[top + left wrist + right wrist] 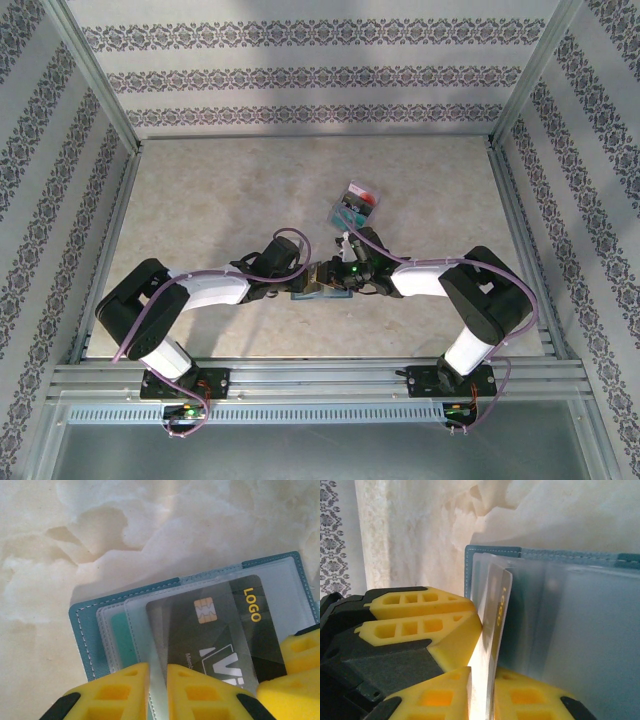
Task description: Take the credit cards out of the card holder
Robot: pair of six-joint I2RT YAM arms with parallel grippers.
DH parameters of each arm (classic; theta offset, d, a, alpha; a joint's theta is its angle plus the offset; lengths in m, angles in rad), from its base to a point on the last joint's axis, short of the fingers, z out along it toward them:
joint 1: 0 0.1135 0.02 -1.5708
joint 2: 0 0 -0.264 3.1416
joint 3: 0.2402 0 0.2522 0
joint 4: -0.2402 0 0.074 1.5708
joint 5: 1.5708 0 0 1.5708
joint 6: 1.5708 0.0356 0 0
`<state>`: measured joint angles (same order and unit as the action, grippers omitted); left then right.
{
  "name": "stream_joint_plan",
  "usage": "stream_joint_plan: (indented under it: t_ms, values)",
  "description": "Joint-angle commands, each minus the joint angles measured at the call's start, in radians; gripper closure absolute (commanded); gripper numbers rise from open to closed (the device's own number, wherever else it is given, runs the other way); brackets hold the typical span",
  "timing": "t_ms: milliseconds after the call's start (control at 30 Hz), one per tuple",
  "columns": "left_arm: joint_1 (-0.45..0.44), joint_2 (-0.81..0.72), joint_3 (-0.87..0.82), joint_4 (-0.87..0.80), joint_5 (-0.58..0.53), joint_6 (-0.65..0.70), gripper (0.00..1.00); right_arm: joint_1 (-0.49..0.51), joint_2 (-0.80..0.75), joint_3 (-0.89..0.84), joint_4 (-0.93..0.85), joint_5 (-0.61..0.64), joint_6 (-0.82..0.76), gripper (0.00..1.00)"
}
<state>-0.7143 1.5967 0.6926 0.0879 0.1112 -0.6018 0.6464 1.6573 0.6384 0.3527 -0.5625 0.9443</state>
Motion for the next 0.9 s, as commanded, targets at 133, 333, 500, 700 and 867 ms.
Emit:
stream_joint_plan:
  t_ms: [133,333,500,700,867]
  values:
    - [-0.016,0.027,-0.008,0.002,0.035,0.002,0.84,0.020,0.008,0.032,0.080,-0.011,0.010,0.79]
    - [-0.016,0.019,-0.013,-0.003,0.023,-0.002,0.84,0.015,0.006,0.025,0.081,-0.007,0.009,0.83]
    - [-0.016,0.006,-0.015,-0.016,0.007,-0.006,0.84,0.005,0.001,0.009,0.081,-0.006,0.009,0.85]
    - [-0.016,0.013,-0.015,-0.018,-0.005,-0.009,0.84,0.004,-0.011,0.001,0.081,-0.003,0.008,0.89]
    - [-0.016,0.010,-0.016,-0.020,-0.014,-0.010,0.84,-0.004,-0.027,-0.014,0.080,0.003,0.009,0.91]
